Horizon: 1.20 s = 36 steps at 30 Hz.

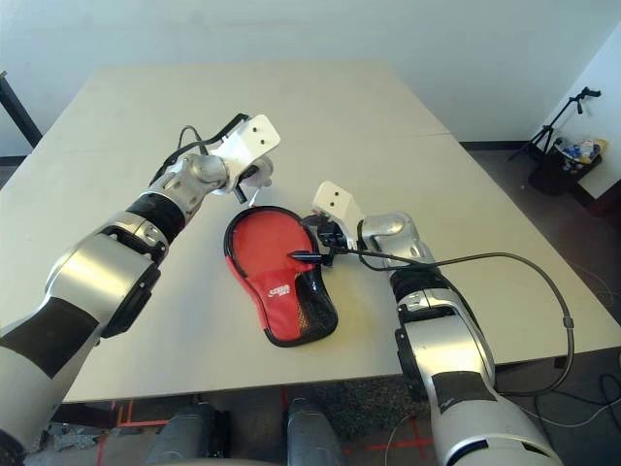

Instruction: Store the ping-pong paddle in its case and zip it.

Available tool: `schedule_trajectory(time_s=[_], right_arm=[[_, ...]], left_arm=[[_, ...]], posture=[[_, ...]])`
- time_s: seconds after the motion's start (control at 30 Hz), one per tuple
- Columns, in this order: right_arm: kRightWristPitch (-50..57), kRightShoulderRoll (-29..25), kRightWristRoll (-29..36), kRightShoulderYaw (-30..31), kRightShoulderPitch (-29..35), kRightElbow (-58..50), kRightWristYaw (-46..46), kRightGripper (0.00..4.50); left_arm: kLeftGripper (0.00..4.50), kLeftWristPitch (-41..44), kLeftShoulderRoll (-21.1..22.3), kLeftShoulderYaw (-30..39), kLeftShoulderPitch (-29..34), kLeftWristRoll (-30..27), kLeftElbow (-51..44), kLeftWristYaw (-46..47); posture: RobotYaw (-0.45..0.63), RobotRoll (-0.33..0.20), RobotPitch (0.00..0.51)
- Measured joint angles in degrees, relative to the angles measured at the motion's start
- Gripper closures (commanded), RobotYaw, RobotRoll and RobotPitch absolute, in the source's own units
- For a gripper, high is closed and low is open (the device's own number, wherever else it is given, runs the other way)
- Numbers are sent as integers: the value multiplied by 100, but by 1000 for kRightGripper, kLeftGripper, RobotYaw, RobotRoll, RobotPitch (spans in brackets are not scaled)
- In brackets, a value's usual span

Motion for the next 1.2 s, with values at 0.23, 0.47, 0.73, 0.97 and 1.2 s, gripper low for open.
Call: schedule_trajectory(time_s=[0.23, 0.47, 0.73, 0.97, 1.2], right_arm=[[109, -16, 87, -21, 117, -161, -39, 0], [162, -14, 104, -21, 153, -230, -41, 0], [166, 89, 114, -8, 156, -236, -110, 0], [165, 109, 114, -7, 158, -228, -142, 0], [159, 131, 114, -1, 147, -196, -150, 0]], left_arm=[[4341, -19, -296, 38, -9, 113, 20, 56], [3611, -86, -606, 151, -11, 102, 20, -17], [924, -319, -754, 463, -292, -139, -140, -251], [34, -367, -661, 570, -565, -208, -162, -269], [34, -393, -217, 675, -717, -252, -162, -266]], posture=[[-92, 0, 41], [-94, 0, 40], [-87, 0, 43], [-77, 0, 45], [-69, 0, 45]])
